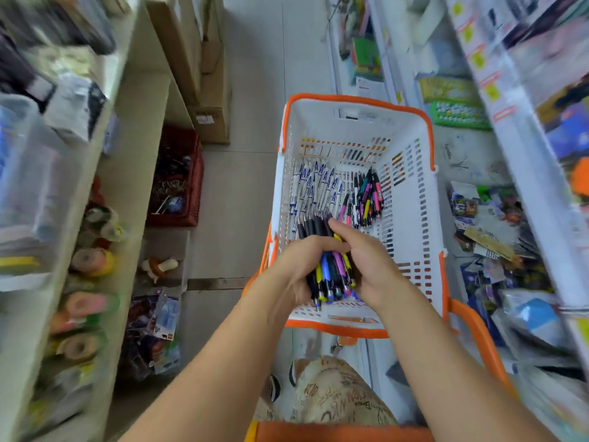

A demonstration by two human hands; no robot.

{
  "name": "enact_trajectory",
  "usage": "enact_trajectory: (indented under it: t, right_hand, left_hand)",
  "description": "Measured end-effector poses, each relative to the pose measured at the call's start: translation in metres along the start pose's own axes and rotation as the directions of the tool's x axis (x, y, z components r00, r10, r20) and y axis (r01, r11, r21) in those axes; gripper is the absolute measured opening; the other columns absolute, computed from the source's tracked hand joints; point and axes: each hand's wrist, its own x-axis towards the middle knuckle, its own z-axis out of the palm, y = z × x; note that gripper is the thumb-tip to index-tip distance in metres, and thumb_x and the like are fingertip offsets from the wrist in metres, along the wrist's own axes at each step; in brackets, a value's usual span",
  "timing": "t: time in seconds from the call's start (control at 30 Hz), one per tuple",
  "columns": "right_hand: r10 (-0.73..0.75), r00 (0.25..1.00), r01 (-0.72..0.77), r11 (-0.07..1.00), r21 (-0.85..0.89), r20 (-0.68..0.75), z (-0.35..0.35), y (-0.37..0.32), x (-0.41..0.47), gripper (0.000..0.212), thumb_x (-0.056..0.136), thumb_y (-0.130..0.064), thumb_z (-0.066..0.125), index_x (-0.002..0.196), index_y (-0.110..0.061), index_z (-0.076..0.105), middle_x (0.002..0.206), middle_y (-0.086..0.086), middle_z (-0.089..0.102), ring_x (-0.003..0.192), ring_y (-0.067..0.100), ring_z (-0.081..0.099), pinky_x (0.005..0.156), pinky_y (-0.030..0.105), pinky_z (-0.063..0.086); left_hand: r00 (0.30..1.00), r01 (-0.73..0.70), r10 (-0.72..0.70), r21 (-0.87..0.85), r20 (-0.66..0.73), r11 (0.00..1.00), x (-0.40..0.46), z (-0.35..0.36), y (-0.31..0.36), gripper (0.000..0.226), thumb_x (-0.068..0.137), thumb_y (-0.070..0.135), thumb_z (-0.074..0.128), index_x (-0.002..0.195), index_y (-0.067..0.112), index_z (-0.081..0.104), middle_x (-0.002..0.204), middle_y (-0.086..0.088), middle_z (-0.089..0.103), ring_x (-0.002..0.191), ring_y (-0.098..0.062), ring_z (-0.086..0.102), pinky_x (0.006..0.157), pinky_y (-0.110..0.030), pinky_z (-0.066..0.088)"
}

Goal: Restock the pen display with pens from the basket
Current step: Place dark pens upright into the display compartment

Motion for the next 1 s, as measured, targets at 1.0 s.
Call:
enact_trajectory:
  t: [1.0]
  right_hand:
    - [0.525,0.265,0.355,0.727,-0.588,0.809,0.382,0.26,-0.422,0.013,0.093,-0.022,0.068,0.084,-0.013,0.07,0.067,0.004,0.054,0.06,0.017,0.053,0.055,0.028,0.045]
  left_hand:
    - [0.324,-0.943,0.342,-0.272,-0.882,0.193,-0.53,-0.235,-0.3,0.017,0.091,0.014,0.059,0.086,0.001,0.07,0.075,-0.013,0.067,0.064,-0.024,0.064,0.065,-0.033,0.056]
